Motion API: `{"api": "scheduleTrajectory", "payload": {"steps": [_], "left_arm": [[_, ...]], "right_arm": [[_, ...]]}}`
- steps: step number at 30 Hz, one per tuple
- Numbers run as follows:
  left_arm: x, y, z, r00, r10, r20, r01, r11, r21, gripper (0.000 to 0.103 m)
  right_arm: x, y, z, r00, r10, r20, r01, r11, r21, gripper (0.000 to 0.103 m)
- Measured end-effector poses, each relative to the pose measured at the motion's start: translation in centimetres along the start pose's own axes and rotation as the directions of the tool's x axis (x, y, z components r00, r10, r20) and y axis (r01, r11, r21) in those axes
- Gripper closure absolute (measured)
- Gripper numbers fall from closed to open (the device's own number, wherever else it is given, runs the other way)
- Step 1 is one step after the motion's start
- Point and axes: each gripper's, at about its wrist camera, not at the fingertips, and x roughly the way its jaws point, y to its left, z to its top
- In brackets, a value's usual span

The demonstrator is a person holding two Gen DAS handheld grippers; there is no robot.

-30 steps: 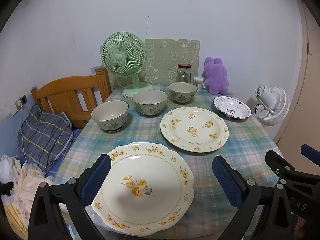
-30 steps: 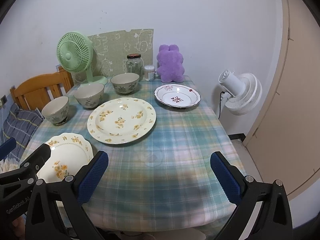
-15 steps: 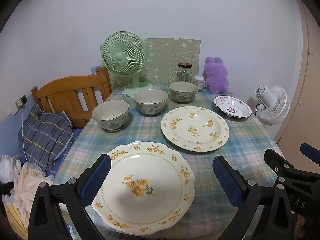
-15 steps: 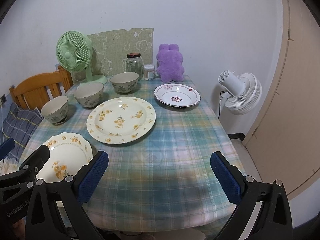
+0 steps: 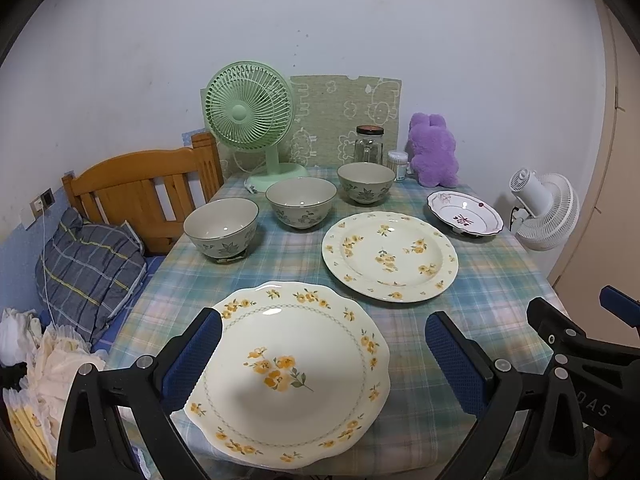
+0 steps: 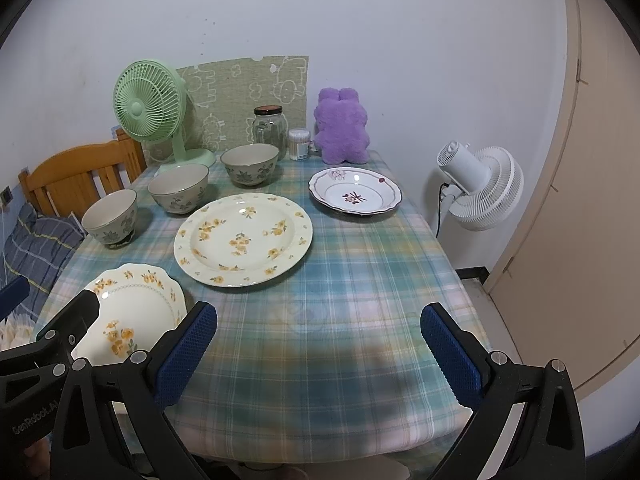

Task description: Organize plates and bowls

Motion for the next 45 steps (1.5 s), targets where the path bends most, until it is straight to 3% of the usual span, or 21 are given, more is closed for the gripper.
{"api": "scheduleTrajectory", "payload": {"steps": [21,30,45], "left_arm": [[-0.1,0.1,0.0,1.0,0.003,-0.002,-0.003,1.0,0.002,0.001],[0.2,0.4,0.0,1.0,0.0,-0.012,0.0,1.0,0.002,0.006],[3.3,5.2,1.9,0.998,0.031,-0.063,-0.031,1.0,-0.005,0.014]], "right_arm": [[0.0,0.1,0.0,1.0,0.0,0.001,0.0,1.0,0.0,0.0],[0.0,0.2,0.0,1.0,0.008,-0.001,-0.008,1.0,0.003,0.0],[1.8,5.1,2.3,0.999,0.045,-0.014,-0.045,0.999,-0.018,0.001]]}}
